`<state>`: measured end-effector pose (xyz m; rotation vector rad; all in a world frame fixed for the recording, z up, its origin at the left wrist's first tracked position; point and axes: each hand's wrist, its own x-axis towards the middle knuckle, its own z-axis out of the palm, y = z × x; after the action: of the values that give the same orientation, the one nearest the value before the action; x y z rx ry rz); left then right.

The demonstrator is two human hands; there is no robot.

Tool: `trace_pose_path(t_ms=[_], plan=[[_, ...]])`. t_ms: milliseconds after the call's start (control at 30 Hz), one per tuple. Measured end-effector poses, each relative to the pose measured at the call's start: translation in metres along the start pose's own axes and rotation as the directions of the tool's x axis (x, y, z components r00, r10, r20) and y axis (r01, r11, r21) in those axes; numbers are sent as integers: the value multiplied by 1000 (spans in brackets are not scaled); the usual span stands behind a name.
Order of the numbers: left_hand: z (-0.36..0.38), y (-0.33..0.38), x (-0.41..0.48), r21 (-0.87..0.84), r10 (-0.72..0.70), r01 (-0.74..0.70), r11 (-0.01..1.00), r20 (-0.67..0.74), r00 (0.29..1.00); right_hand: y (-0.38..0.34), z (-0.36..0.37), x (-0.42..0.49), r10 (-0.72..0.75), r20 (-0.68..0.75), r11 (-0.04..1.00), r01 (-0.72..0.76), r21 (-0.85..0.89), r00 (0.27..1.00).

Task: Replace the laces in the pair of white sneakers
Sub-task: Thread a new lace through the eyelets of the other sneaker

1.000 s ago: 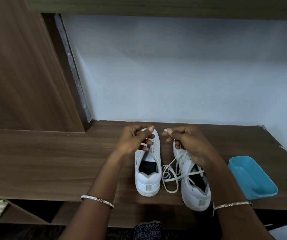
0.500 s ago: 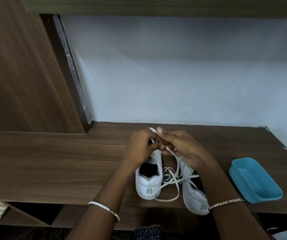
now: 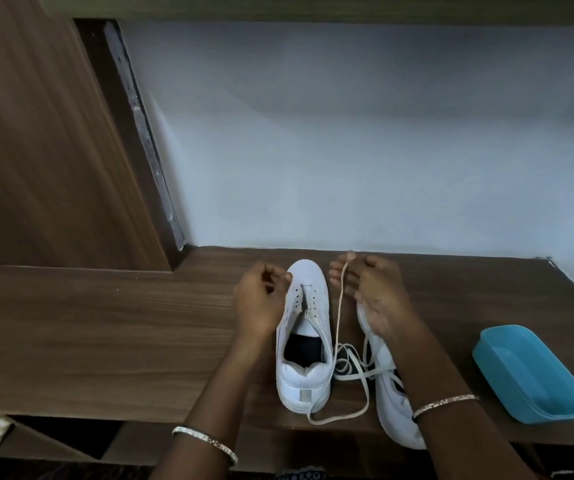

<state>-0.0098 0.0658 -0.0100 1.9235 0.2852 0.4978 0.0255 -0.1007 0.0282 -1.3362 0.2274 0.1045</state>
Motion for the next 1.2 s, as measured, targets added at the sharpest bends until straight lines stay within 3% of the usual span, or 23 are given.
trace_pose_path(t_ms=[100, 200, 333, 600, 900, 1033, 1200], plan=[[8, -9, 6, 208, -169, 147, 967, 92, 981, -6, -5, 15, -63, 22, 995, 64, -72, 998], [25, -8, 5, 390, -241, 151, 909, 192, 951, 2, 5, 26, -48, 51, 984, 56, -169, 998], [36, -3, 6, 540, -222, 119, 833, 129, 966, 30, 18, 32, 6, 35, 970, 3, -244, 999], [35, -5, 14, 527, -259, 156, 836, 129, 957, 60, 21, 41, -132, -18, 805, 97, -585, 991], [22, -7, 23, 553, -198, 48, 832, 215, 956, 58, 25, 43, -208, 108, 578, 211, -788, 972], [21, -17, 23, 487, -169, 41, 872, 223, 960, 65, 29, 45, -218, 107, 578, 217, -786, 970], [20, -34, 29, 283, -247, 167, 945, 276, 929, 73, 32, 46, -232, 86, 607, 213, -766, 969]])
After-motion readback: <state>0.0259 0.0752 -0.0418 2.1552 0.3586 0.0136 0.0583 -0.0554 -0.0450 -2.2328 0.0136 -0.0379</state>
